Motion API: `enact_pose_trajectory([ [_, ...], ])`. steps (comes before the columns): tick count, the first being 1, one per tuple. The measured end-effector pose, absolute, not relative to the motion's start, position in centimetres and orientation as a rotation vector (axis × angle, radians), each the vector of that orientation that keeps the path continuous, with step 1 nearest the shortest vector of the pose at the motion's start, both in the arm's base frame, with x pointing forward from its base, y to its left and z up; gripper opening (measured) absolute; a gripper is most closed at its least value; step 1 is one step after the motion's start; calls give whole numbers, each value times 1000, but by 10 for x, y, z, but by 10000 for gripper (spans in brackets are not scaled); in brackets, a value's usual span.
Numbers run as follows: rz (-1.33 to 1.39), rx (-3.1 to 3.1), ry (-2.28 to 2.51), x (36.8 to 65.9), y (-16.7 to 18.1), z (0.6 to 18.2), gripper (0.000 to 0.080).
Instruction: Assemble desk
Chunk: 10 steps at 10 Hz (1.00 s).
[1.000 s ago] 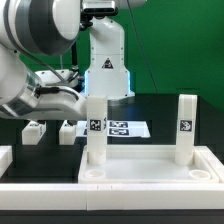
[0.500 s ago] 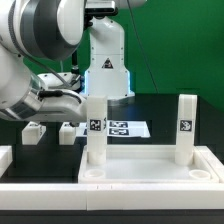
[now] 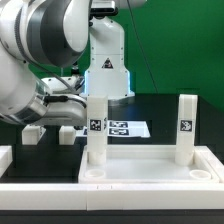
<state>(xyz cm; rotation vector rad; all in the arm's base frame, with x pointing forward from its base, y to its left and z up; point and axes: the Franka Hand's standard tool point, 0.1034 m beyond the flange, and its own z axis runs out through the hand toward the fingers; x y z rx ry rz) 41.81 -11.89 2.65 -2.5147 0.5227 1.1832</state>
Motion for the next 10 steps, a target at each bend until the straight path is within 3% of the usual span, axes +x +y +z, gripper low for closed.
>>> enact_pose_trajectory([
  [4,1212,-2509,524,411,-117,13,649],
  [10,1217,-2506,536,411,-117,13,649],
])
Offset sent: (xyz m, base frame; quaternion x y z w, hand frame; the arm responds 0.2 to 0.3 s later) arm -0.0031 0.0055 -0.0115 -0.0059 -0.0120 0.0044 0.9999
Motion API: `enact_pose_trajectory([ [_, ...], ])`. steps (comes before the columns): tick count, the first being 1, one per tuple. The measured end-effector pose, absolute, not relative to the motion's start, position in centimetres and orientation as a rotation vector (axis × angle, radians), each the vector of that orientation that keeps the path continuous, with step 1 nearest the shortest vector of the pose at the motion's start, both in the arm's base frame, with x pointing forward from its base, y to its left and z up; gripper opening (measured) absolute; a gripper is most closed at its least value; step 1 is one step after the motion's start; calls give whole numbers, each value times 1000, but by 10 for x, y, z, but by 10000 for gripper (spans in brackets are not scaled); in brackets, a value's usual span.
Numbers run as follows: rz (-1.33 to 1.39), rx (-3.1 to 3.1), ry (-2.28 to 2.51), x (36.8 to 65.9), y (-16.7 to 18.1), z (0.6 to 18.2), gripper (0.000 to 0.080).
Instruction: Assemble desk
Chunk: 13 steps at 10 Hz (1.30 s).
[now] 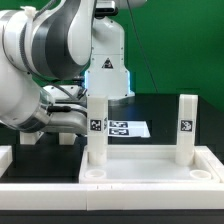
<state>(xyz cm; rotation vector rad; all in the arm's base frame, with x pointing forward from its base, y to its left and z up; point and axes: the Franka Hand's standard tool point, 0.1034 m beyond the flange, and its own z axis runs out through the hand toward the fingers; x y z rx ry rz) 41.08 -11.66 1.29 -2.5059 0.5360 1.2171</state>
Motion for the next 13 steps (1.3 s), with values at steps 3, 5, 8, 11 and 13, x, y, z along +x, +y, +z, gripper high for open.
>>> enact_pose_trajectory([
  [3,1240,-2496,549,403,-114,12,649],
  [5,1248,-2493,559,402,-114,12,649],
  [8,1248,-2493,559,402,-114,12,385],
  [11,1248,-2493,559,402,-114,12,287],
  [13,1248,-2493,559,402,-114,12,287],
])
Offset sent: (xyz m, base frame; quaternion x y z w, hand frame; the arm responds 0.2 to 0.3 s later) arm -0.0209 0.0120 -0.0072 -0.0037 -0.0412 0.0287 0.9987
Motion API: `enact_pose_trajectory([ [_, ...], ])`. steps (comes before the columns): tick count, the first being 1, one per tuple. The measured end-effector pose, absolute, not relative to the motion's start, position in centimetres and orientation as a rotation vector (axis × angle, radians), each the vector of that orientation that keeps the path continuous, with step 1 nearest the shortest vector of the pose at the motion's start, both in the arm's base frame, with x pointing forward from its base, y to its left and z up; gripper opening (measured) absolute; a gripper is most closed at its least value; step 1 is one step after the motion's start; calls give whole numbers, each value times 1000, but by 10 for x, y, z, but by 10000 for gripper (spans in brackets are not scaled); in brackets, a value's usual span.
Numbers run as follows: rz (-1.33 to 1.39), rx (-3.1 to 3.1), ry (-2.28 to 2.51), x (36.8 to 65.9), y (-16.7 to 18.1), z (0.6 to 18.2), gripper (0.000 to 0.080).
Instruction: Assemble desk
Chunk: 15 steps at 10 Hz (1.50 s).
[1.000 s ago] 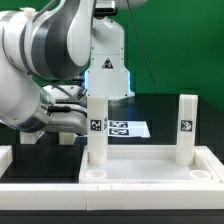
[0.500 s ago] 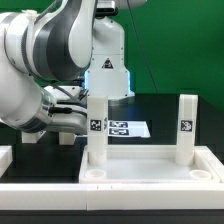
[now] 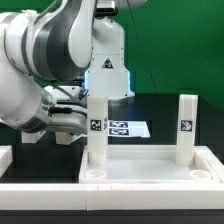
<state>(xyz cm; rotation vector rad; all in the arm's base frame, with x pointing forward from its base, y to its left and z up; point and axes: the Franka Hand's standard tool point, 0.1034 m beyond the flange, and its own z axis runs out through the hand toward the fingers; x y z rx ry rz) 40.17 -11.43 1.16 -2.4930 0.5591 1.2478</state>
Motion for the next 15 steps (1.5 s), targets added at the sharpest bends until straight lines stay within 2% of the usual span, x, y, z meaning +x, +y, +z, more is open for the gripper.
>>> enact_pose_trajectory([
  [5,1248,-2490,554,402,-115,14,287],
  [11,1100,-2486,536,428,-120,123,287],
  [13,984,-2549,573,440,-107,153,287],
  [14,951,-2575,610,443,-89,172,287],
  [15,888,-2611,677,452,-76,176,287],
])
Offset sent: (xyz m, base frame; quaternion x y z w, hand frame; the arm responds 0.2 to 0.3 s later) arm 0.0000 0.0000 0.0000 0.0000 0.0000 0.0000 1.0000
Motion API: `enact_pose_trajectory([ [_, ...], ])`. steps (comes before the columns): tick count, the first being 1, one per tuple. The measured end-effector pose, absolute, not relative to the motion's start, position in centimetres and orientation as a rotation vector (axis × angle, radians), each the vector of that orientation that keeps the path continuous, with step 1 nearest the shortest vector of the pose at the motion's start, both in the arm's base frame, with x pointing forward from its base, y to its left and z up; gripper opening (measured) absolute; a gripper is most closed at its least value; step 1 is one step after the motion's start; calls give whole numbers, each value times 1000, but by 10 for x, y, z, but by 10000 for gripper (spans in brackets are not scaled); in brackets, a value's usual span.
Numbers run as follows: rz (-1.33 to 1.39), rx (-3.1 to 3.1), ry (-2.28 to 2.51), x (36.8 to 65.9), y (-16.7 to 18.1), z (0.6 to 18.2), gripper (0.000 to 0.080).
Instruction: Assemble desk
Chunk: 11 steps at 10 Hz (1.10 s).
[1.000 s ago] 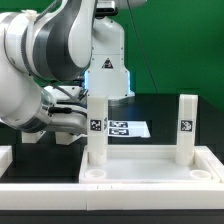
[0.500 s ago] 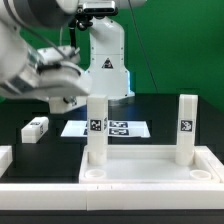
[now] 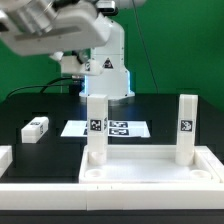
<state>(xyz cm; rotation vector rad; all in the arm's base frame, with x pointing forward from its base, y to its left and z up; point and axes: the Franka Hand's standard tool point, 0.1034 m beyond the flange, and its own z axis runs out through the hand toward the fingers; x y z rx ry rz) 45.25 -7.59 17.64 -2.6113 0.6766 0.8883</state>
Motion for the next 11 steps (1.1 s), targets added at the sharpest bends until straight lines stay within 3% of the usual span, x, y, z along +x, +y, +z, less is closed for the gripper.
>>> enact_pose_trajectory([
  [2,754,-2687,830,480,-28,184,287],
  [4,594,-2761,829,507,-6,182,287],
  [8,243,-2850,815,523,-2,184,287],
  [11,-156,-3000,670,573,-18,202,287],
])
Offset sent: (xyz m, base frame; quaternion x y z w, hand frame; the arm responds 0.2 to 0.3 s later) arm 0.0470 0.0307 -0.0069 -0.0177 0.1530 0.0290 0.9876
